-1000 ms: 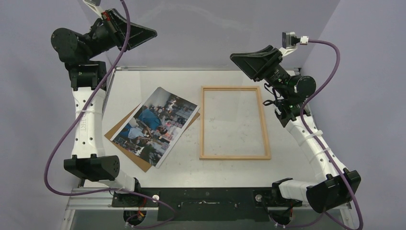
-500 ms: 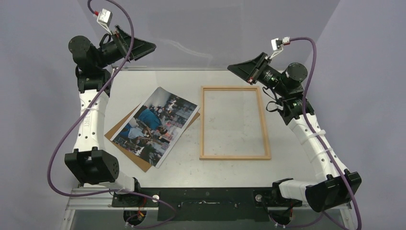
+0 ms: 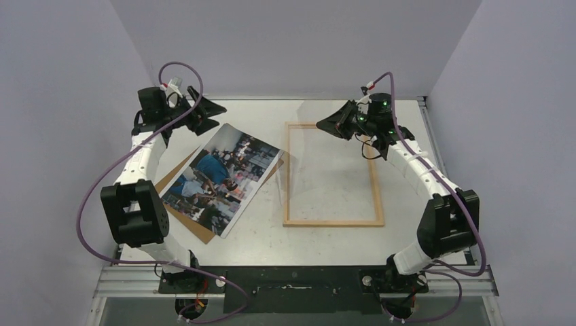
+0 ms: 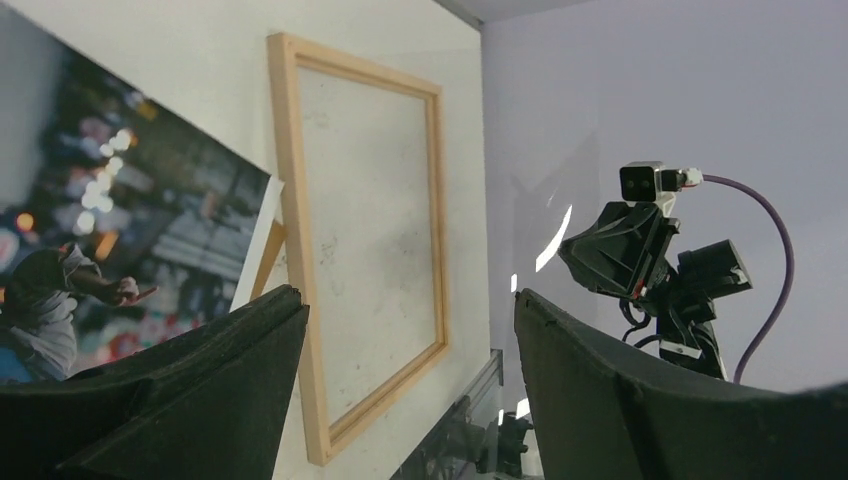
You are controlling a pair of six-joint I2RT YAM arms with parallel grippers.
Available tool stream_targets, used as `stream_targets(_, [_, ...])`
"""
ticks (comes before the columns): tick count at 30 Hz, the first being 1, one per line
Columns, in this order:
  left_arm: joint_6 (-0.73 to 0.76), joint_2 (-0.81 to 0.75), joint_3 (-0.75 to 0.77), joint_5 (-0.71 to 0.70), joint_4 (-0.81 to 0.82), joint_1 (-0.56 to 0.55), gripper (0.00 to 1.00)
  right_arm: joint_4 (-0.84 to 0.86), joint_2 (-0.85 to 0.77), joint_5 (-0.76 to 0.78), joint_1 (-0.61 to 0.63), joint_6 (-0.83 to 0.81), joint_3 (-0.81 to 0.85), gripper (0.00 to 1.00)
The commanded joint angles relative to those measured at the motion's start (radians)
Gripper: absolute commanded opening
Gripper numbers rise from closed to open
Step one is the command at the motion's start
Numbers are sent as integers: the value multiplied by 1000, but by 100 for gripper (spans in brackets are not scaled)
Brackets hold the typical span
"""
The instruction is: Put the photo into the frame
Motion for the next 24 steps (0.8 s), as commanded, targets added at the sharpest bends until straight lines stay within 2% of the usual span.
stream_targets(1, [54,58,-30,-29,11,-38,74,10,34,-4,-14,47,65,0])
stream_targets(9, [71,185,-48,-52,54,-111,73,-8,129,-62,-28,-27,85,0])
stream_targets(14, [76,265,-18,-47,58,-142,73,-121,164,-32,-80,-137,81,0])
stream_targets(18, [72,325,16,-38,58,-191,71,-150,189,-45,-124,-289,30,0])
stream_targets(20, [76,348,31,-42,61,-212,71,-116,185,-59,-145,-357,-27,0])
stream_targets(24, [74,387,44,-62,70,-245,70,-9,180,-91,-176,-393,-109,0])
